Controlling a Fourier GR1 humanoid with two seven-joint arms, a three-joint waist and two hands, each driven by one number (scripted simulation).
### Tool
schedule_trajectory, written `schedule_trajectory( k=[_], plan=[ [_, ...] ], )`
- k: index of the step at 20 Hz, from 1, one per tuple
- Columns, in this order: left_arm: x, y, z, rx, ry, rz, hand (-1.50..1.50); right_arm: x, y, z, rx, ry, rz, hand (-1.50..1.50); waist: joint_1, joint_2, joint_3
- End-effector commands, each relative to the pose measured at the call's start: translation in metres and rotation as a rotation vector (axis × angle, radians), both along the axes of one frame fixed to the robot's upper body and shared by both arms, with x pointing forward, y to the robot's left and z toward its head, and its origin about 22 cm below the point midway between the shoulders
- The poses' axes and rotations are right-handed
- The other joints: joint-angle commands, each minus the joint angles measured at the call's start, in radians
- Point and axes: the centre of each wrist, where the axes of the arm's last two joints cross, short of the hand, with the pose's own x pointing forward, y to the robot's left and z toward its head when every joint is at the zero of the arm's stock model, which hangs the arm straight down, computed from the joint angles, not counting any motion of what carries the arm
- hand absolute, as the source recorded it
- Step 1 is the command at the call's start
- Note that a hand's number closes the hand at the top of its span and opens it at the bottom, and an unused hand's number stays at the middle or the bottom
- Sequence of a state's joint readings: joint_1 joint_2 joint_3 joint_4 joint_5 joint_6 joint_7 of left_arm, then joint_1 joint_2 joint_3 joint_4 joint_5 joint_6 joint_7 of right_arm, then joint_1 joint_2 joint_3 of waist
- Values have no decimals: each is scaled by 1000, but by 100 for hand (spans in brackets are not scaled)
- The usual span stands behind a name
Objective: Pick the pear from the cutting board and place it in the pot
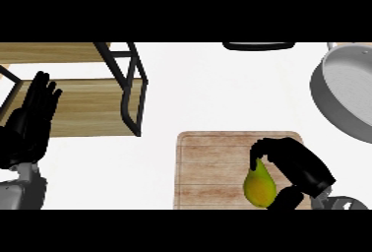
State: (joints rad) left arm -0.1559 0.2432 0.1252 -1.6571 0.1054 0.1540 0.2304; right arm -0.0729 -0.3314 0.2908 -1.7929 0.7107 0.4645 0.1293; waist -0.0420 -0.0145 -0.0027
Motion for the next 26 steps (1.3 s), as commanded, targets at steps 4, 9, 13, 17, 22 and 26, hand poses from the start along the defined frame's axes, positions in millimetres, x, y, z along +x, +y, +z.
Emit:
schedule_trajectory(
  k=[4, 9, 13, 17, 22, 26],
  plan=[
    [3, 1, 5, 7, -11, 13, 0, -46, -22, 66, 189, -333, -292, 150, -12, 3, 2],
    [3, -2, 11, 6, -19, -5, 0, -69, -37, 109, 263, -566, -460, 150, 11, 7, 2],
    [10, 3, 4, 7, -15, -19, 0, -71, -63, 126, 347, -602, -559, 150, 27, 14, 2],
    [17, 1, 5, -8, -18, -28, 0, -61, -103, 154, 343, -645, -638, 150, 30, 14, 2],
    [9, -17, -13, -9, -9, -36, 0, -37, -145, 120, 395, -596, -686, 150, 38, 16, 3],
    [15, -18, 5, -3, -16, -46, 0, -5, -189, 137, 394, -595, -735, 150, 45, 17, 3]
  ],
)
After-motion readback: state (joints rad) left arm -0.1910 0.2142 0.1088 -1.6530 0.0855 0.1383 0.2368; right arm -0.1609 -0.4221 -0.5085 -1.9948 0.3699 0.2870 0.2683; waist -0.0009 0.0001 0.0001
